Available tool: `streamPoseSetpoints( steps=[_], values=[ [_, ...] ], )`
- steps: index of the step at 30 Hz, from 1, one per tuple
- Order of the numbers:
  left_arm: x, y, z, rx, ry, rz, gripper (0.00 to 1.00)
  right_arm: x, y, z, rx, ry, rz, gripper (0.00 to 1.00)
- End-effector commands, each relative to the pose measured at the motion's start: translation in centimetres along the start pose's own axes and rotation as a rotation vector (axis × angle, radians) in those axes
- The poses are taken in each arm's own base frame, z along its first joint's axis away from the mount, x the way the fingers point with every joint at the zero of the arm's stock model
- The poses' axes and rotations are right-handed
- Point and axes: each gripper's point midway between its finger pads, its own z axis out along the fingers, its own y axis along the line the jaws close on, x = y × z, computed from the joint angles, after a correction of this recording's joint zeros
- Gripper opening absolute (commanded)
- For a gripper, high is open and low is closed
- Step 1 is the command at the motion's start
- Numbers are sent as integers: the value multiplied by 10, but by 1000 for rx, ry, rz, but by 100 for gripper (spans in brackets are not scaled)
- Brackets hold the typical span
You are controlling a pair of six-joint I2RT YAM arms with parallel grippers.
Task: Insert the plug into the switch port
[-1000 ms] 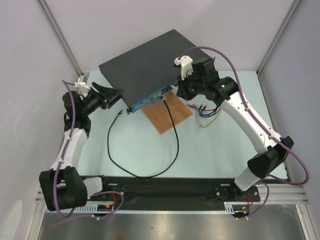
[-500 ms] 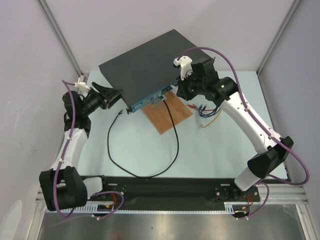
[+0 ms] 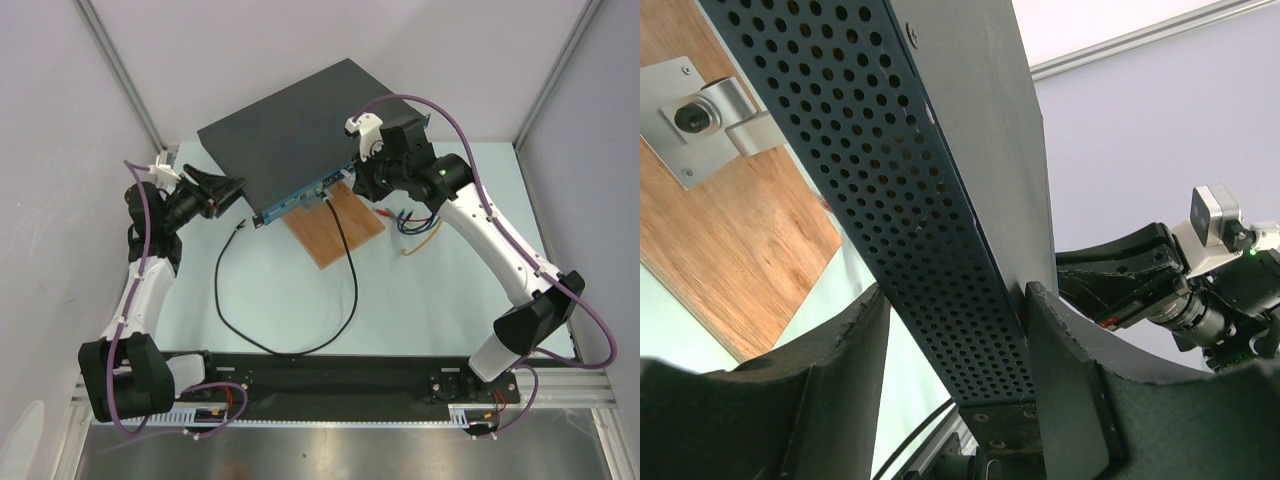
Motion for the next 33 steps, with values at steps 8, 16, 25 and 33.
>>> streamPoseSetpoints(
  steps=[8,16,25,33],
  values=[
    [5,-24,11,78,12,124,0,-67,-13,2,89,-242,-36,0],
    [5,-25,11,81,14,126,1,-64,-15,-7,101,-230,-78,0],
    [5,-26,10,79,11,129,0,-57,-24,-5,108,-203,-91,0],
    [4,-26,10,78,12,129,0,-56,-20,-6,72,-194,-37,0]
  ],
)
